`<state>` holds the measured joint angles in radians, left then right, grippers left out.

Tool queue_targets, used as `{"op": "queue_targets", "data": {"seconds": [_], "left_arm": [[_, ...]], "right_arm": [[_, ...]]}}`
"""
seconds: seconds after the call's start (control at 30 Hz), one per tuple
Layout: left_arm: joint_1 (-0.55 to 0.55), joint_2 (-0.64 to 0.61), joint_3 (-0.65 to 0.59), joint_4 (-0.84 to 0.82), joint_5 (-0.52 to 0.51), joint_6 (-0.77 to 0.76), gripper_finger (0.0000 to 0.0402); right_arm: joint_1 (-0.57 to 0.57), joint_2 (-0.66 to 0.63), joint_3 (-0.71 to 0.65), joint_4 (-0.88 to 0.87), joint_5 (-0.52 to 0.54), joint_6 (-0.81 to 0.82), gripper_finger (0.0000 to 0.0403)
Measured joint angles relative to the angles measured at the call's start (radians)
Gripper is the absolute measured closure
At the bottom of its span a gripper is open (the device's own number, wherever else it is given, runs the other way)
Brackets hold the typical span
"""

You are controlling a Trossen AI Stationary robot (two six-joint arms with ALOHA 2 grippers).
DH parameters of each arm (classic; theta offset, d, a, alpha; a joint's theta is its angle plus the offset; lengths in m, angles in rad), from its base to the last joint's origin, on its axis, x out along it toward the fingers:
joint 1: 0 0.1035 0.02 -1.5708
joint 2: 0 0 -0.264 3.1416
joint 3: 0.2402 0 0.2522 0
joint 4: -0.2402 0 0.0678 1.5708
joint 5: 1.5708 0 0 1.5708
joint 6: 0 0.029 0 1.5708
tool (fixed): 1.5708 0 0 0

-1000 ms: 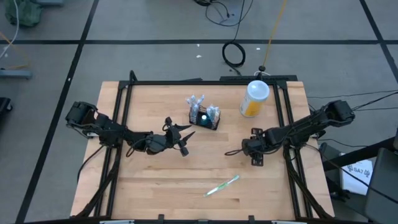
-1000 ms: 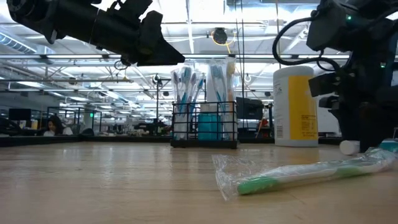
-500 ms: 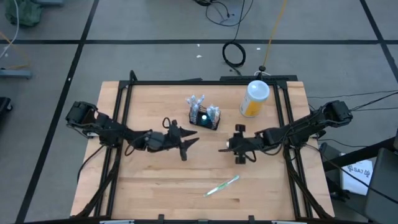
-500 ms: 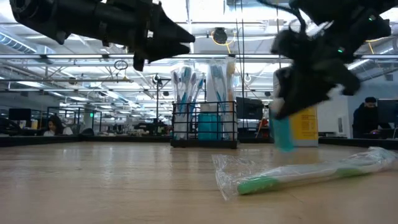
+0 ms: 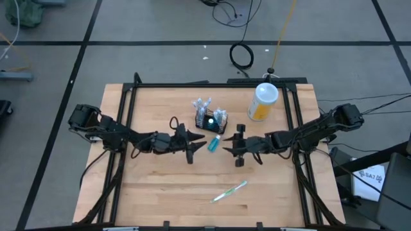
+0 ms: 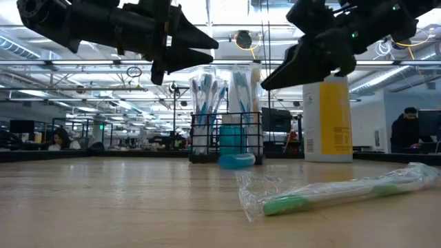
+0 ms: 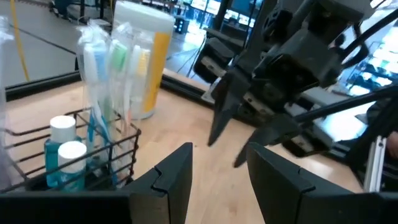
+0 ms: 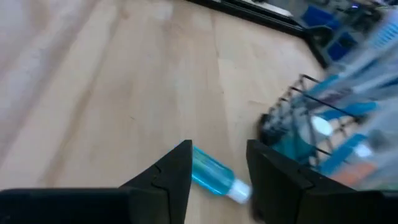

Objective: Pick & Place toothbrushing station
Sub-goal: Put the blue mouthwash into the black wire organizer

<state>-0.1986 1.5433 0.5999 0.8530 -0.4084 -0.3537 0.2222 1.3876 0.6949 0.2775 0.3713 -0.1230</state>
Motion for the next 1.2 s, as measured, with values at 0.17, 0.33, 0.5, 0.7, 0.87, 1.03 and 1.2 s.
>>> {"op": "queue_targets", "data": {"seconds": [0.17,0.33,0.5,0.7,0.87,1.03,1.2], "left_arm": [[0.007,0.0,0.0,-0.1,-0.001,-0.031,0.0245],[0.011,0.055,0.0,-0.194,-0.065,-0.078,0.0245],[0.017,0.159,0.002,-0.129,-0.064,-0.084,0.0243],[0.012,0.299,0.088,-0.123,-0.063,-0.104,0.0199],[-0.007,0.403,0.196,-0.133,-0.088,-0.021,0.0152],[-0.009,0.489,0.272,-0.222,-0.177,-0.033,0.0125],[-0.006,0.551,0.315,-0.257,-0.205,-0.07,0.0122]], "right_arm": [[0.008,0.032,0.0,0.026,0.02,0.006,0.0216],[-0.022,0.095,0.0,0.18,0.026,-0.026,0.0183],[-0.061,0.121,0.0,0.278,0.025,-0.059,0.0171],[-0.073,0.121,0.0,0.272,0.021,0.004,0.0172],[-0.072,0.121,0.0,0.262,0.02,0.004,0.0173],[-0.072,0.121,0.0,0.271,0.02,0.005,0.0174],[-0.072,0.121,0.0,0.27,0.02,0.006,0.0175]]}}
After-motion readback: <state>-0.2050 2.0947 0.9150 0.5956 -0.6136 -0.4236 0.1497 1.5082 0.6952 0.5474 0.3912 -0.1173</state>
